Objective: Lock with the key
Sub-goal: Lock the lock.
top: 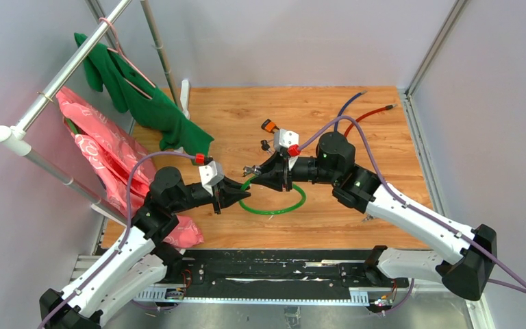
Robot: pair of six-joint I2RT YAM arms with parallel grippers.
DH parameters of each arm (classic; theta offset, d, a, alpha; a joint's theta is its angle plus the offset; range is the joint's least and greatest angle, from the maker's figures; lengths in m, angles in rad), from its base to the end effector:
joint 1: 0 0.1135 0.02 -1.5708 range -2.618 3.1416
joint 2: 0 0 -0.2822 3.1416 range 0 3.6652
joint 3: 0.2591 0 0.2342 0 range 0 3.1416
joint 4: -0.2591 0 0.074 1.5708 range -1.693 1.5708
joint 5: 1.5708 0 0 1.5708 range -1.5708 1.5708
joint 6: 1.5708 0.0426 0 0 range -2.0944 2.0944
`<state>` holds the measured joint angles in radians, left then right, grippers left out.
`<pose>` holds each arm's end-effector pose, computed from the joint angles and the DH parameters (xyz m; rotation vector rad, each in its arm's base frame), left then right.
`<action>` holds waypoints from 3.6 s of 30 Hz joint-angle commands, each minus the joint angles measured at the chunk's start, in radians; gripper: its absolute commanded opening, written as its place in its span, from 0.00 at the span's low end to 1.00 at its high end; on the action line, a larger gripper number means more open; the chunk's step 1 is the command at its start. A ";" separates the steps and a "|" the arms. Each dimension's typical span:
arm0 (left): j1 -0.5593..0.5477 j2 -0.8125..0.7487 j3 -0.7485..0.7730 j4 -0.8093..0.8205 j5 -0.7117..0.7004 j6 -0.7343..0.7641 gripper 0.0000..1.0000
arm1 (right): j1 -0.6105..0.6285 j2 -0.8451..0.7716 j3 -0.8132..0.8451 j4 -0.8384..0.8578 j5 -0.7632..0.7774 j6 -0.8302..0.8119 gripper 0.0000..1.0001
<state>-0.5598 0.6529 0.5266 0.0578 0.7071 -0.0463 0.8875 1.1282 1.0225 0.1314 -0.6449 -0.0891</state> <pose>0.0989 -0.0947 0.3087 0.9590 1.4366 -1.0303 0.1308 0.2012 0.4071 -1.2147 1.1367 1.1121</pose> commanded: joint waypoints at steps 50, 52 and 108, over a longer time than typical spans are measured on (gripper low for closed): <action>-0.001 -0.027 -0.066 -0.157 -0.120 0.128 0.00 | -0.198 -0.123 0.015 -0.091 0.046 0.016 0.00; -0.002 -0.025 -0.065 -0.148 -0.116 0.119 0.00 | -0.200 -0.127 0.002 -0.044 0.040 0.055 0.00; -0.044 0.117 0.326 -0.484 -0.060 0.008 0.56 | -0.048 0.004 0.011 -0.477 -0.002 -0.489 0.00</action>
<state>-0.5869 0.7681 0.8692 -0.4500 0.6666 -0.0189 0.8238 1.1313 1.0031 -0.3634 -0.6495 -0.5606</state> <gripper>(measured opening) 0.596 0.175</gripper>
